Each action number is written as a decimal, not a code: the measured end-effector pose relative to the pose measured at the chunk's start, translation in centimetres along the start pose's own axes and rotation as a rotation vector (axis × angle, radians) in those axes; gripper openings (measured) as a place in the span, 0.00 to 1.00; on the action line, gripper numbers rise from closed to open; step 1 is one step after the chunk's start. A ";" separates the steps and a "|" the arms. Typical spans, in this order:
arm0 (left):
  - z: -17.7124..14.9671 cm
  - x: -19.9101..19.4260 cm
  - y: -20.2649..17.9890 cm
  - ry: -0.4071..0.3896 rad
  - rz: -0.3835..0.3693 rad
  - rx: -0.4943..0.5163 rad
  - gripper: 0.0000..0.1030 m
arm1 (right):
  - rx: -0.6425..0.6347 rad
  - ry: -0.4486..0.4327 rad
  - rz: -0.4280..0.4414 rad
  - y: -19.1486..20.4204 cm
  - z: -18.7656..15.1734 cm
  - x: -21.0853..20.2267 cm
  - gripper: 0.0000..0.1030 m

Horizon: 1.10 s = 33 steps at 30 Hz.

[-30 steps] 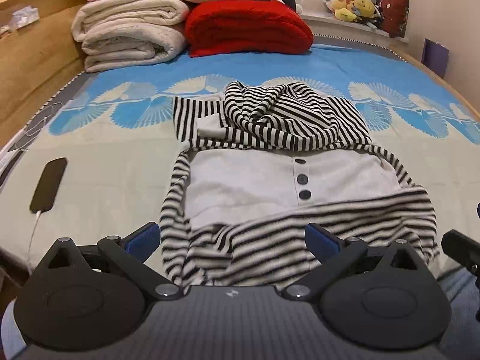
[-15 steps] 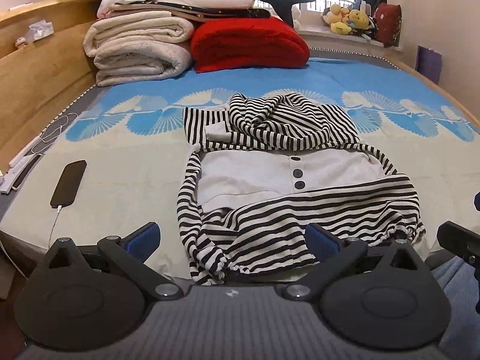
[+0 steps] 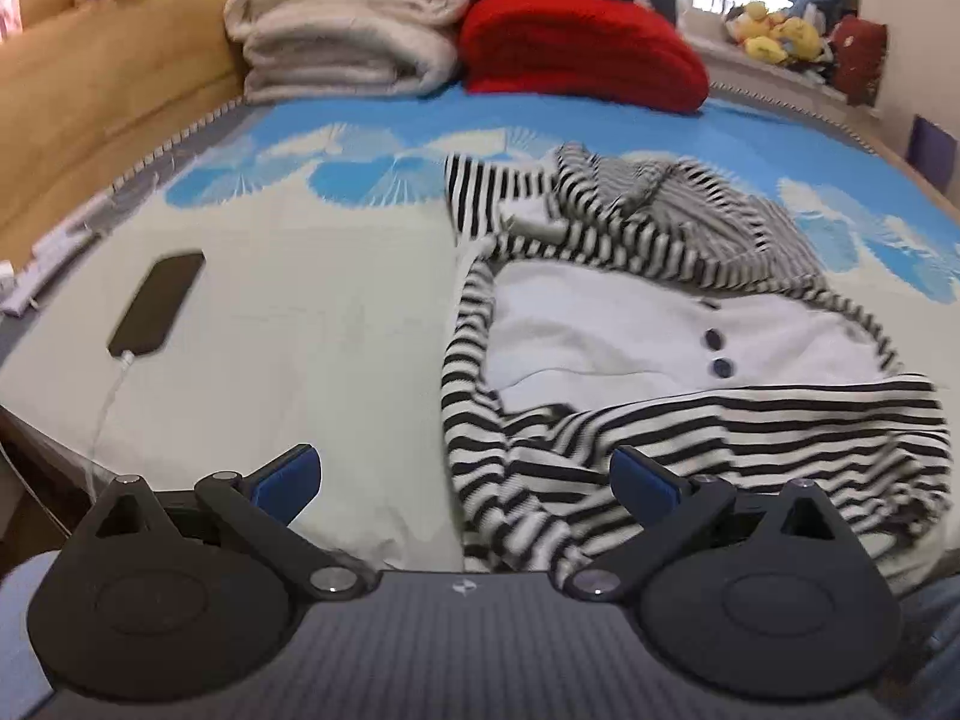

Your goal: Fold small clothes

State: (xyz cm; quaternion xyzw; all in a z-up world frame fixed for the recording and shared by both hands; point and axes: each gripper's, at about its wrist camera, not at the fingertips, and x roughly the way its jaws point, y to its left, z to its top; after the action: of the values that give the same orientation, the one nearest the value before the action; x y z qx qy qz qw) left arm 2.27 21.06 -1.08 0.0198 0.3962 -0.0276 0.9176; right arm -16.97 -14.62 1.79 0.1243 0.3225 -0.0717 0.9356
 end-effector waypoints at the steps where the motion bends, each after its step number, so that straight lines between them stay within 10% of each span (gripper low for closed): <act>1: 0.3 1.2 0.3 0.026 -0.012 -0.014 1.00 | 0.040 0.025 -0.014 -1.1 0.0 1.6 0.85; 12: -0.4 11.1 1.3 0.311 -0.063 -0.060 1.00 | 0.209 0.330 -0.066 -5.6 -1.7 13.1 0.86; 14: -1.0 10.6 1.1 0.266 -0.058 -0.021 0.99 | 0.183 0.293 -0.053 -5.4 -2.4 12.9 0.88; 16: -1.1 9.9 0.9 0.235 -0.090 -0.008 0.67 | 0.151 0.284 -0.014 -4.7 -2.3 12.9 0.82; 18: -0.4 8.9 0.5 0.227 -0.199 0.016 0.15 | 0.110 0.296 0.057 -4.0 -2.2 13.2 0.35; 21: 1.1 7.4 0.7 0.221 -0.269 -0.017 0.10 | 0.074 0.297 0.110 -3.2 -1.4 13.0 0.15; 33: -0.5 -2.7 4.5 0.233 -0.425 -0.069 0.10 | 0.296 0.229 0.272 -6.8 0.6 0.3 0.12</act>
State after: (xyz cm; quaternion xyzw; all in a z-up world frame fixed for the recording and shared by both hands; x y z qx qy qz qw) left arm 0.37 25.68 0.59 -0.0920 0.4954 -0.2039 0.8394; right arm -17.82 -21.38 0.79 0.3098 0.3928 0.0234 0.8656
